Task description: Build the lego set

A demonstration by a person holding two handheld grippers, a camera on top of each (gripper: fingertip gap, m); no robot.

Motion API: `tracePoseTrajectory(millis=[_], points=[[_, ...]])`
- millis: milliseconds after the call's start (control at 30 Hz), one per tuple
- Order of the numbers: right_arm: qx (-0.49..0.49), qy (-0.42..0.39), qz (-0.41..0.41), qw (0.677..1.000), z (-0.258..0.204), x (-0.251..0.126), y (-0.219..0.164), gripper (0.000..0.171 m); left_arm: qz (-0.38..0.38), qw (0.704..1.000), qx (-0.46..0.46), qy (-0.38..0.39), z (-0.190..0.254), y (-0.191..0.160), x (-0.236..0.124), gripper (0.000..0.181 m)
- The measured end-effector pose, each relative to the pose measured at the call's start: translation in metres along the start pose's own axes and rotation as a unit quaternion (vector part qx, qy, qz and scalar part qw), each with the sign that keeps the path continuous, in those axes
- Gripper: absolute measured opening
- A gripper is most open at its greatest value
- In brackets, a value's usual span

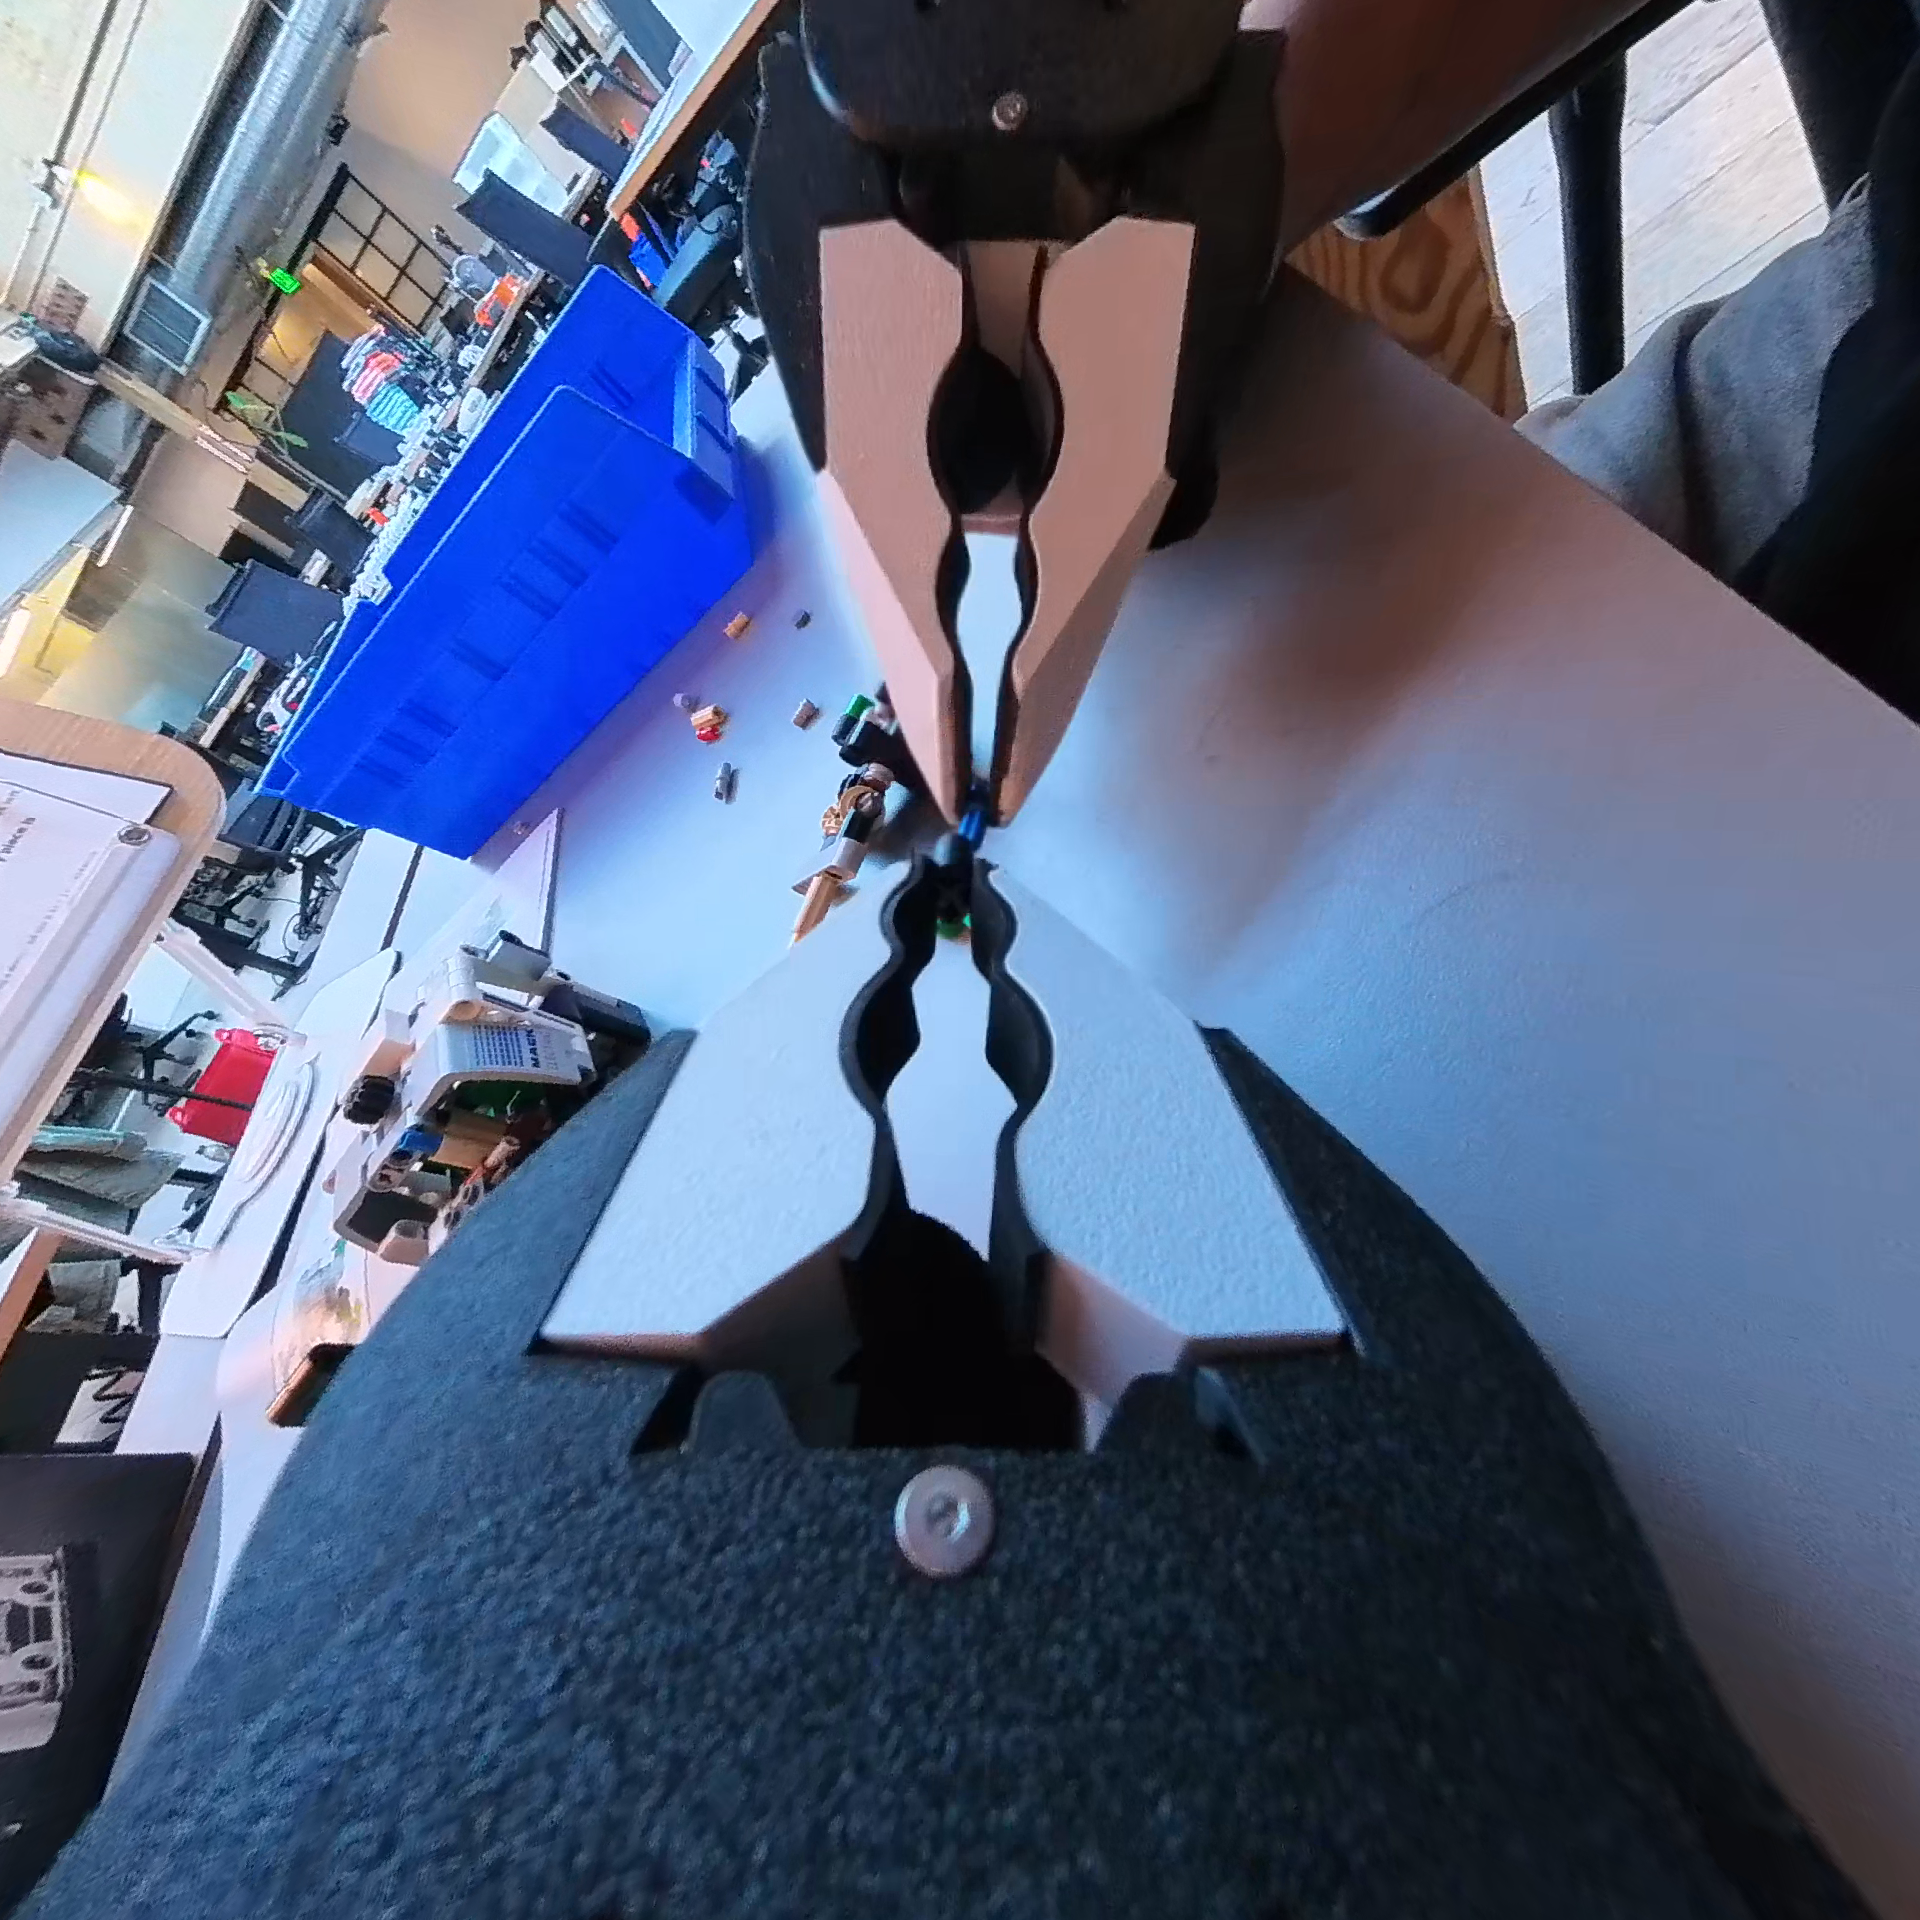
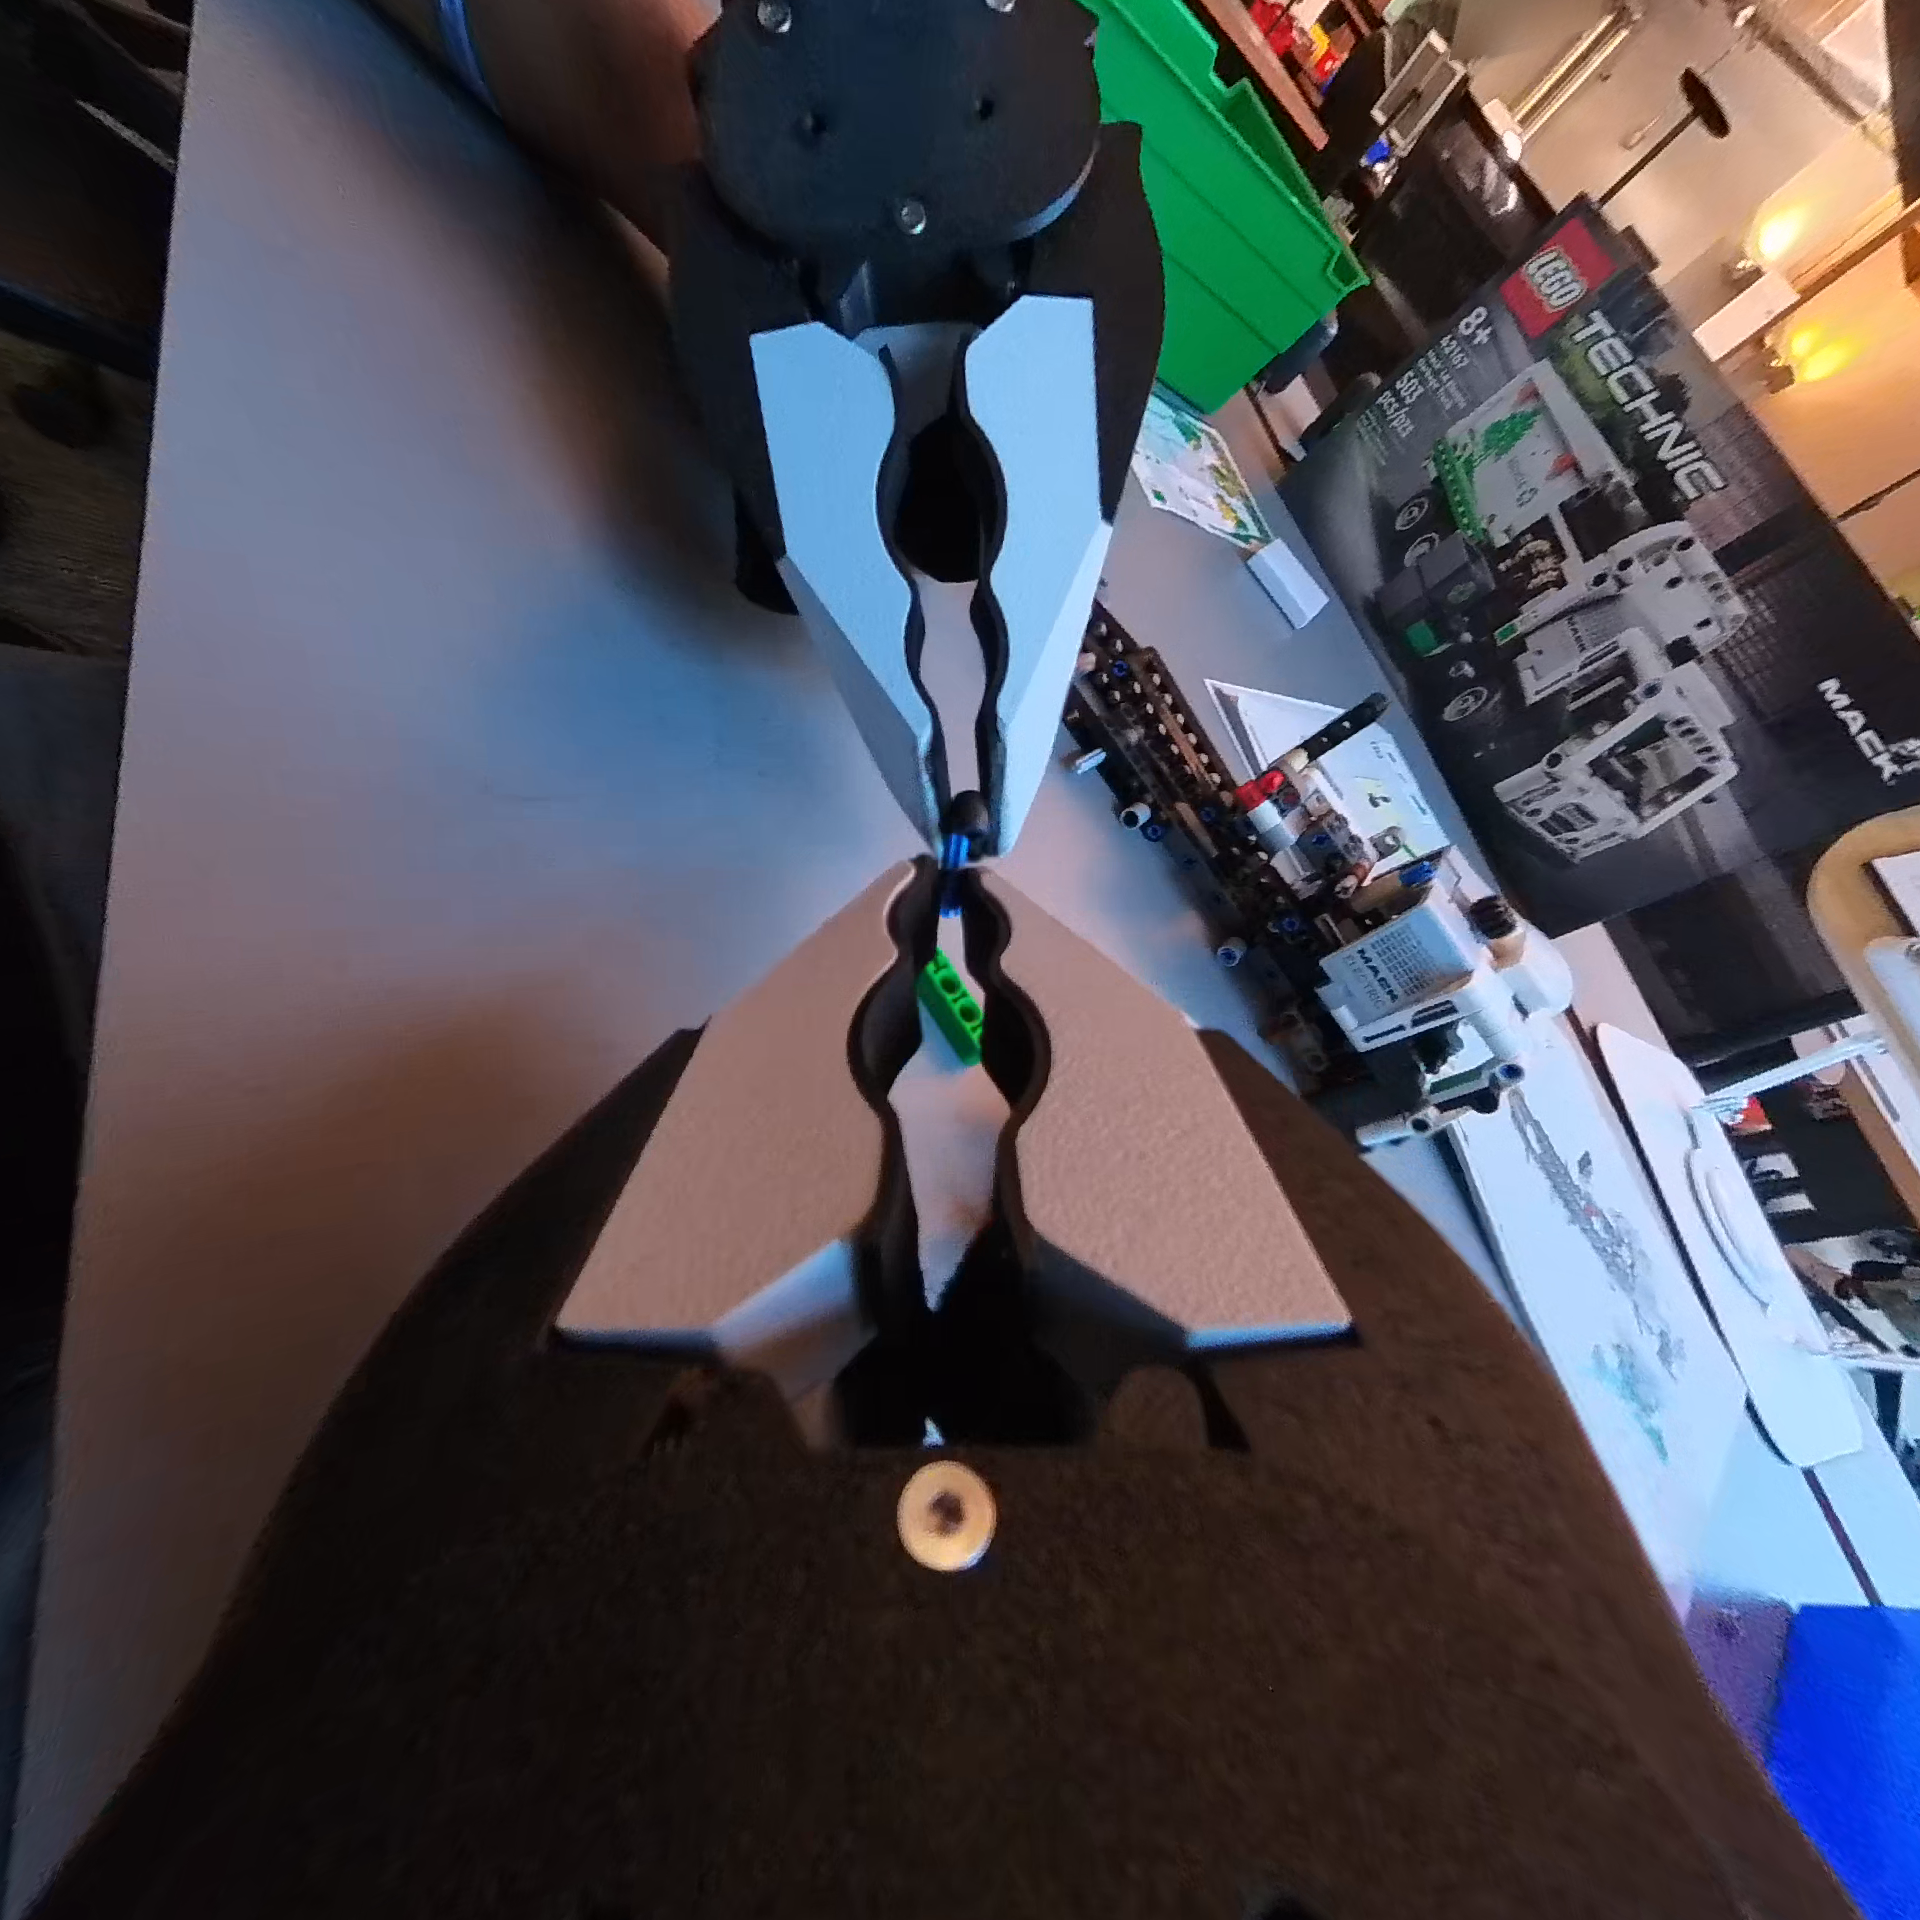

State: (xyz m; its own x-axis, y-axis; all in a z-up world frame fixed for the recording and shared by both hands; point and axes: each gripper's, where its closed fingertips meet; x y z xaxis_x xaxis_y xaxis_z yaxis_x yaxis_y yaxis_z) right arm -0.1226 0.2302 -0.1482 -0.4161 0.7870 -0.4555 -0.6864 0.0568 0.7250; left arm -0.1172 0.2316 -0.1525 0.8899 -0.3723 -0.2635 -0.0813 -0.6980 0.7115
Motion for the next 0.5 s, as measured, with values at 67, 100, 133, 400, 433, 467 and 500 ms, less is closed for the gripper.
tracePoseTrajectory(millis=[67, 100, 133, 400, 433, 467, 500], points=[[0.003, 0.0, 0.001, 1.0, 0.0005, -0.0001, -0.0001, 0.003, 0.001, 1.0, 0.003, -0.001, 0.0009, 0.0003, -0.0001, 0.004], [0.006, 0.002, 0.003, 1.0, 0.0005, -0.0005, 0.0002, 0.003, 0.004, 1.0, 0.005, -0.001, 0.0013, 0.0012, -0.0003, 0.004], [0.008, 0.003, 0.004, 1.0, 0.0003, -0.0006, 0.0001, 0.003, 0.007, 1.0, 0.008, 0.0, 0.0016, 0.002, -0.0004, 0.004], [0.013, 0.015, -0.001, 1.0, -0.003, 0.0, -0.0018, 0.003, 0.01, 0.997, 0.075, 0.027, 0.004, 0.0012, 0.0012, 0.004], [0.013, 0.016, -0.001, 1.0, -0.0033, 0.0, -0.002, 0.003, 0.009, 0.996, 0.086, 0.031, 0.0042, 0.001, 0.0015, 0.004], [0.016, 0.02, 0.001, 1.0, -0.0041, -0.0001, -0.0018, 0.003, 0.01, 0.995, 0.098, 0.034, 0.0045, 0.001, 0.0016, 0.003], [0.02, 0.025, 0.001, 0.999, -0.005, -0.0001, -0.0021, 0.003, 0.01, 0.993, 0.11, 0.036, 0.0052, 0.0008, 0.0018, 0.003]])
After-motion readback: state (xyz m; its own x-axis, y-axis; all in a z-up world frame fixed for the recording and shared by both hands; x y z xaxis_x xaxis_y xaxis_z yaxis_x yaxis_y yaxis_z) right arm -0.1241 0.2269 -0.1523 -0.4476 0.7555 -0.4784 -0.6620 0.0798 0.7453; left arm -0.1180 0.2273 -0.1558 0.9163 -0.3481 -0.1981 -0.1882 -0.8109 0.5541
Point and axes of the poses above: each gripper's, where its closed fingertips meet, x out along the fingers, y out of its top, z = x × y across the jaws, and after that the axes turned 8 degrees about y, right-handed
